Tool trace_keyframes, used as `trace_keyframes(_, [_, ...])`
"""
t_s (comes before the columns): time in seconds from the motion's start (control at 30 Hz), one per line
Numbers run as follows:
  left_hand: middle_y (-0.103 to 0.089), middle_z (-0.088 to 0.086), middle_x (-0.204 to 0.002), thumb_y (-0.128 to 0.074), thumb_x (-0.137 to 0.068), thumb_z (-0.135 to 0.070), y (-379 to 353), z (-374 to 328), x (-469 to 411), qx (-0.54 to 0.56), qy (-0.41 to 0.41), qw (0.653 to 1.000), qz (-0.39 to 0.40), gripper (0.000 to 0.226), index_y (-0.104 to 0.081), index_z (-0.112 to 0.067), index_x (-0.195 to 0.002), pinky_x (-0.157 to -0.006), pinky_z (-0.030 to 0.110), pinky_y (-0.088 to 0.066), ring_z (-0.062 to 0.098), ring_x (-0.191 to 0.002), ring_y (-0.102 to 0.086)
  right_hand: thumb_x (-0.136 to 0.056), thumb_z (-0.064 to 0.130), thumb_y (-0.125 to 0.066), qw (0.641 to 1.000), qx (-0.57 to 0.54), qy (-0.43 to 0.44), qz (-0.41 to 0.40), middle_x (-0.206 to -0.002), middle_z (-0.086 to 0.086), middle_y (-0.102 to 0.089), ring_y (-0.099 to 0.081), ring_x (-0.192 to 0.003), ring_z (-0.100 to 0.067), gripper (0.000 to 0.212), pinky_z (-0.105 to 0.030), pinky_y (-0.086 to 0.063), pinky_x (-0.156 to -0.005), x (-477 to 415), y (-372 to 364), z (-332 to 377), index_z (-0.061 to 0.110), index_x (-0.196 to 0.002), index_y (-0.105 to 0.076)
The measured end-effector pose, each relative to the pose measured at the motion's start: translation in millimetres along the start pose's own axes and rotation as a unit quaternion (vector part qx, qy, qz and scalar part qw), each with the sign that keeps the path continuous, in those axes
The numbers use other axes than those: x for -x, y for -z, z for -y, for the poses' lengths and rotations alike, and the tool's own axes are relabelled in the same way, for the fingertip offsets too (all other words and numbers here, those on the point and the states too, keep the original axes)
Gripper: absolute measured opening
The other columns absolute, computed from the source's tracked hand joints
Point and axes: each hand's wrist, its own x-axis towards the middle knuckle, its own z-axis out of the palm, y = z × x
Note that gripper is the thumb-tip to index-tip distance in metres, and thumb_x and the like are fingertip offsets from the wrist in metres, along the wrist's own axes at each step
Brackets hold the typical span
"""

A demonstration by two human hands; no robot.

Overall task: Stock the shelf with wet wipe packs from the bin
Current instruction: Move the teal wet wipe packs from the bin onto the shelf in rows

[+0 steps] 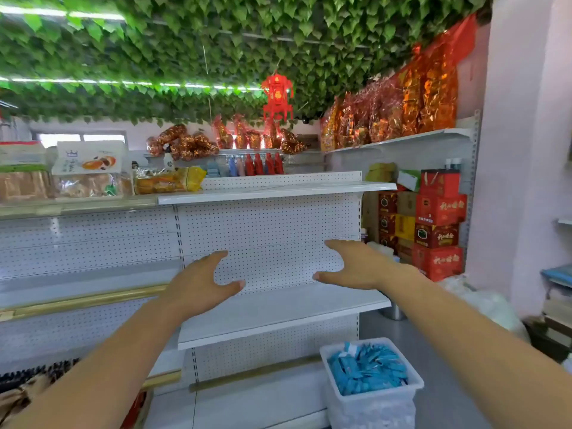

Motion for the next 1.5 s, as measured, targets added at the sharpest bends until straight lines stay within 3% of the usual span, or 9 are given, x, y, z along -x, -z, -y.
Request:
trace_keyframes(0.37, [-0.029,-0.004,-0.162,-0.063,-0.085,-0.064,-38.2,23.4,-151.5,-0.012,0.005,0.999,-0.029,0.087,-0.027,-0.029,-0.155,-0.117,0.037,-0.029,0.018,-0.147,-0.031,-0.082,0.074,-0.059,0.999,0.0,0.032,-0.029,-0.161,0.01,-0.032,-0.031,-0.147,-0.016,0.09,-0.041,-0.03,-0.12,-145.5,-12.4,-69.8,0.031,-0.155,-0.03])
trace_keyframes(0.9, [-0.029,-0.007,-0.161,-0.064,-0.084,-0.065,-130.9,121.0,-307.8,0.026,0.03,0.999,0.001,0.086,-0.027,-0.034,-0.155,-0.117,0.035,-0.028,0.016,-0.146,-0.03,-0.078,0.08,-0.057,0.999,0.003,0.025,0.041,-0.161,0.012,-0.032,-0.03,-0.148,-0.014,0.093,-0.041,-0.03,-0.119,-338.9,-128.8,-131.4,0.035,-0.155,-0.029])
trace_keyframes(1.2, [-0.03,-0.005,-0.161,-0.061,-0.083,-0.07,-163.2,236.3,-432.9,0.013,-0.039,0.997,0.067,0.09,-0.025,-0.032,-0.155,-0.118,0.037,-0.03,0.018,-0.145,-0.031,-0.082,0.072,-0.061,0.992,-0.069,-0.101,0.027,-0.161,0.008,-0.033,-0.034,-0.146,-0.016,0.089,-0.039,-0.031,-0.119,-420.3,-222.1,-118.2,0.029,-0.155,-0.032])
trace_keyframes(1.5, [-0.032,-0.007,-0.16,-0.06,-0.084,-0.068,-207.2,303.0,-517.4,0.018,-0.104,0.985,0.137,0.087,-0.027,-0.029,-0.155,-0.116,0.035,-0.032,0.017,-0.144,-0.034,-0.083,0.068,-0.064,0.971,-0.049,-0.231,0.038,-0.156,0.005,-0.041,-0.041,-0.141,-0.016,0.085,-0.035,-0.036,-0.115,-471.9,-289.8,-114.9,0.028,-0.153,-0.036])
